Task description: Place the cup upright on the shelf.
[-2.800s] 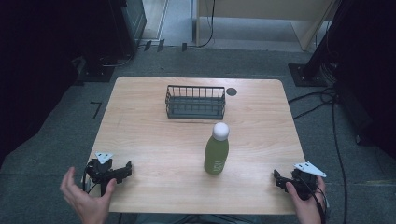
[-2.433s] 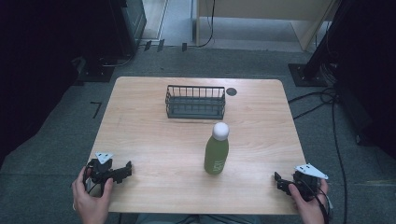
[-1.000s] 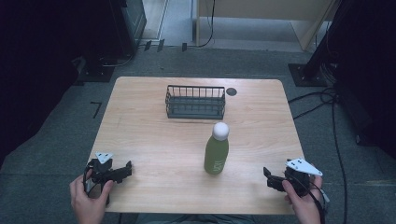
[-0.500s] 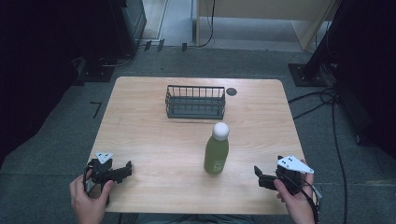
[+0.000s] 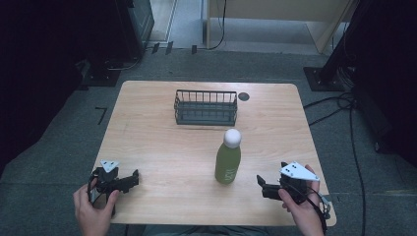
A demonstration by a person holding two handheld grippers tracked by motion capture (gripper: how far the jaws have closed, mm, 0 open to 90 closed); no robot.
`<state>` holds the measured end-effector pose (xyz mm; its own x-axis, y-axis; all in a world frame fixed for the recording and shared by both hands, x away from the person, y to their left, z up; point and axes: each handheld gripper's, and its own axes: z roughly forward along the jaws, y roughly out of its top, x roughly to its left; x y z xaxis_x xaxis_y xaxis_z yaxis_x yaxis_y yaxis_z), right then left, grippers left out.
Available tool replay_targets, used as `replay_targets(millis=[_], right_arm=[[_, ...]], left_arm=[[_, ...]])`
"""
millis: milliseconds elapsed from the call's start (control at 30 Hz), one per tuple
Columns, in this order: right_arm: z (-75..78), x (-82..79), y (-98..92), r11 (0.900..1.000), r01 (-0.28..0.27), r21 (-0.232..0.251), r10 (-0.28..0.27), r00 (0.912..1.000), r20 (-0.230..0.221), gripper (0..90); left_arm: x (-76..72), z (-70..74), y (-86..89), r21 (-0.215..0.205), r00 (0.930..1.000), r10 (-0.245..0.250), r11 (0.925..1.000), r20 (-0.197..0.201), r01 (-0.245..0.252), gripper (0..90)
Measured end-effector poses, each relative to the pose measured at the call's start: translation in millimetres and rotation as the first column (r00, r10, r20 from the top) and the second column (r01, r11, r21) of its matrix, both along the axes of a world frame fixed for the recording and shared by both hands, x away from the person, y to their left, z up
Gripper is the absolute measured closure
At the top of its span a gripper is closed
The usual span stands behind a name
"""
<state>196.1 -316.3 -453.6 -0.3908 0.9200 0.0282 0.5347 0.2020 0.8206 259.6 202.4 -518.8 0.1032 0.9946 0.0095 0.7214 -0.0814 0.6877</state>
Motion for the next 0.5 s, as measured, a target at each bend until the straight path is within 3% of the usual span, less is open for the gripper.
replay_targets(millis=[500], right_arm=[[3.5,1.8,28.9,0.995,-0.088,0.044,0.088,0.9960,-0.010,4.6]], left_arm=[[0.0,0.0,0.0,0.000,1.0000,0.000,1.0000,0.000,0.000,0.0]])
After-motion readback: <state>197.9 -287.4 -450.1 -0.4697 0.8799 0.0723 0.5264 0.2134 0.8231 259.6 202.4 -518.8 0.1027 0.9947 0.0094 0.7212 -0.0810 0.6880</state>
